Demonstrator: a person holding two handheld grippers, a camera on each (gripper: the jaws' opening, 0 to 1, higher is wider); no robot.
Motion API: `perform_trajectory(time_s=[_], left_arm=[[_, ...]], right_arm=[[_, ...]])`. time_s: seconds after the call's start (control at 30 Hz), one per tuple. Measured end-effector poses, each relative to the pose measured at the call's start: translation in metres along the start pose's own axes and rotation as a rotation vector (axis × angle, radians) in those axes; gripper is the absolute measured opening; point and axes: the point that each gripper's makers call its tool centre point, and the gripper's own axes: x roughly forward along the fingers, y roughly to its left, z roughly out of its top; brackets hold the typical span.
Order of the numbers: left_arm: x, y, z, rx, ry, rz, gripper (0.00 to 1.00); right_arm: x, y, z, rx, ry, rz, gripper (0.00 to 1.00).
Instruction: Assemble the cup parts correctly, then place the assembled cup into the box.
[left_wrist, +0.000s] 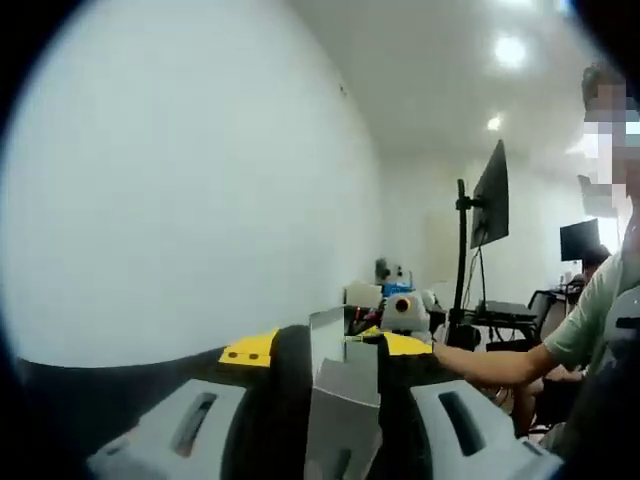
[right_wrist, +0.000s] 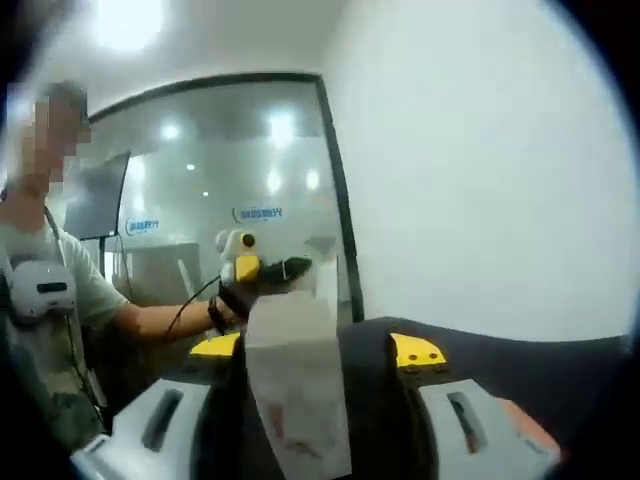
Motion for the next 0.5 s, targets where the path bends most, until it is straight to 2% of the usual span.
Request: perform_trajectory(time_s=[0.03, 0.1, 0.2, 0.37, 0.5], left_arm=[[0.002, 0.001, -0.005, 0.003, 0.02, 0.002, 0.34], [0.004, 0.002, -0.007, -0.002, 0.02, 0.002, 0.35], [0.006, 0.0, -0.012, -0.004, 0.029, -0.007, 0.35], [0.011, 0.005, -0.022, 0.027, 0.079, -0.012, 0.35], [0.017, 0.008, -0.026, 0.036, 0.097, -0.032, 0.34]], right_arm=[[0.001, -0.004, 0.003, -0.02, 0.009, -0.02, 0.46], [0.005, -0.01, 0.005, -0.058, 0.049, -0.043, 0.45], [0.014, -0.009, 0.004, -0.079, 0.087, -0.034, 0.45], [0.026, -0.012, -0.003, -0.115, 0.148, -0.027, 0.44], [0.031, -0.012, -0.006, -0.127, 0.172, -0.015, 0.43]])
